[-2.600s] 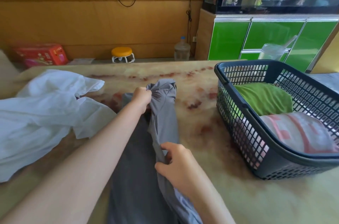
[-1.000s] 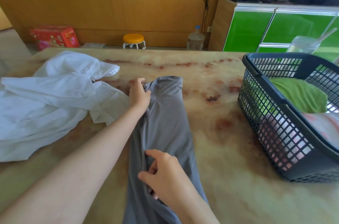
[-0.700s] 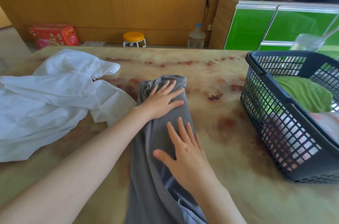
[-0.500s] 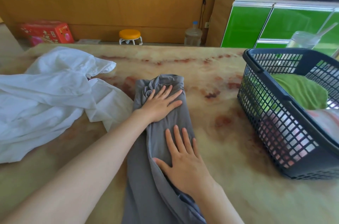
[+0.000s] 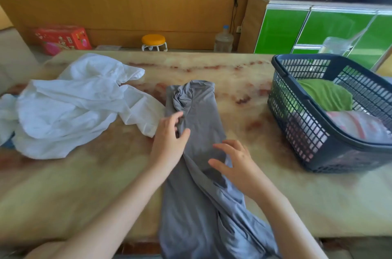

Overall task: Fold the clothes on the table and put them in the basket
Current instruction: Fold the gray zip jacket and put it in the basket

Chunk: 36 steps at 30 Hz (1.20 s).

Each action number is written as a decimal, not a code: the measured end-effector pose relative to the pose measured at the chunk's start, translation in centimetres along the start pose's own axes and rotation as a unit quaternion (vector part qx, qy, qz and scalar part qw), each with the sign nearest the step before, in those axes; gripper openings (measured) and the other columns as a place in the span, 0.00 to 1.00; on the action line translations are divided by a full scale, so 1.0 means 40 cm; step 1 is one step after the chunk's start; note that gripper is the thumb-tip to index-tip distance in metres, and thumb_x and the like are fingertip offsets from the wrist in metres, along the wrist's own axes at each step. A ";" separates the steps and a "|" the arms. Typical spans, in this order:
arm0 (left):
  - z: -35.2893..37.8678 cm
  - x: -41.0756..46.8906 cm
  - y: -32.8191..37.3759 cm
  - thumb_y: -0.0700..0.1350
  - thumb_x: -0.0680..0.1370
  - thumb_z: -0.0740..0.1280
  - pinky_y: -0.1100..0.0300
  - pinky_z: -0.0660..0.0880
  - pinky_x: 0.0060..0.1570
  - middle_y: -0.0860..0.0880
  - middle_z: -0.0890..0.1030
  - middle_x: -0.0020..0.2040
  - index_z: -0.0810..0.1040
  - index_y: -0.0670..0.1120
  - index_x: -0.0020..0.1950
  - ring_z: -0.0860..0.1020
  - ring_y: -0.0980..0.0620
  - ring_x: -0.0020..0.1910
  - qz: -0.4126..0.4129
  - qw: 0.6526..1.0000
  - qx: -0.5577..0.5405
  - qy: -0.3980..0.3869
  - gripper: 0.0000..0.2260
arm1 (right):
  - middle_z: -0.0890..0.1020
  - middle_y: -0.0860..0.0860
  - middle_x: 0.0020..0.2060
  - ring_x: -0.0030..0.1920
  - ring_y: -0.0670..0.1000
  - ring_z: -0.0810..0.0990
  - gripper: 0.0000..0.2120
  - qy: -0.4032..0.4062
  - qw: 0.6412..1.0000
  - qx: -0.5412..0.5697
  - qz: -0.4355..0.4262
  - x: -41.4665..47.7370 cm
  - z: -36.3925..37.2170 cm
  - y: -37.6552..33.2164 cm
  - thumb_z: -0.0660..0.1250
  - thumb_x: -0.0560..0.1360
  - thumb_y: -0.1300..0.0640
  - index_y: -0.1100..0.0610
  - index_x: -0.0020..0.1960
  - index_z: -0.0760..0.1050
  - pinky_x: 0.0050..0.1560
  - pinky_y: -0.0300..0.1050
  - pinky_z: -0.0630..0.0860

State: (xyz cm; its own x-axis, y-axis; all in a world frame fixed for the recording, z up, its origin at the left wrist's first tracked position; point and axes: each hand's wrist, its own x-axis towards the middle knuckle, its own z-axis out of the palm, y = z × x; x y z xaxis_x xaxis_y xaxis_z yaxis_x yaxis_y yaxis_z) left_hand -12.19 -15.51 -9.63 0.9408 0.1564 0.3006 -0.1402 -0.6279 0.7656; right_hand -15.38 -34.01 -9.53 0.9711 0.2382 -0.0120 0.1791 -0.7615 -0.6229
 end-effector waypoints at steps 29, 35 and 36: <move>-0.001 -0.507 0.092 0.43 0.75 0.71 0.60 0.74 0.46 0.46 0.78 0.57 0.66 0.44 0.66 0.78 0.50 0.51 -0.271 0.931 -0.222 -0.106 0.23 | 0.81 0.44 0.47 0.45 0.47 0.79 0.10 -0.006 0.999 -0.033 -0.016 -0.507 0.183 -0.078 0.63 0.77 0.50 0.47 0.57 0.72 0.47 0.41 0.74; -0.025 -0.527 0.011 0.41 0.79 0.65 0.55 0.74 0.49 0.43 0.82 0.49 0.76 0.42 0.54 0.79 0.48 0.49 -0.257 0.938 -0.223 -0.069 0.06 | 0.83 0.43 0.40 0.42 0.43 0.79 0.04 -0.010 0.997 -0.018 0.070 -0.507 0.185 -0.018 0.66 0.75 0.47 0.44 0.46 0.79 0.45 0.39 0.75; -0.027 -0.529 0.004 0.42 0.79 0.63 0.56 0.72 0.50 0.43 0.81 0.49 0.76 0.42 0.53 0.78 0.49 0.49 -0.242 0.945 -0.210 -0.072 0.05 | 0.82 0.43 0.39 0.40 0.43 0.79 0.02 0.037 0.994 0.022 0.098 -0.501 0.177 -0.006 0.68 0.74 0.49 0.45 0.44 0.79 0.44 0.41 0.76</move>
State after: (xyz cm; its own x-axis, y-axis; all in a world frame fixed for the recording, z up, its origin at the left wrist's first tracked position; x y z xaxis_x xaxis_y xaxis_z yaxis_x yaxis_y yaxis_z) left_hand -32.45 -18.11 -15.26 0.9543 0.2227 -0.1992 0.2348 -0.1466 0.9609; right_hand -36.00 -34.32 -14.69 0.9959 0.0421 -0.0799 -0.0198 -0.7610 -0.6485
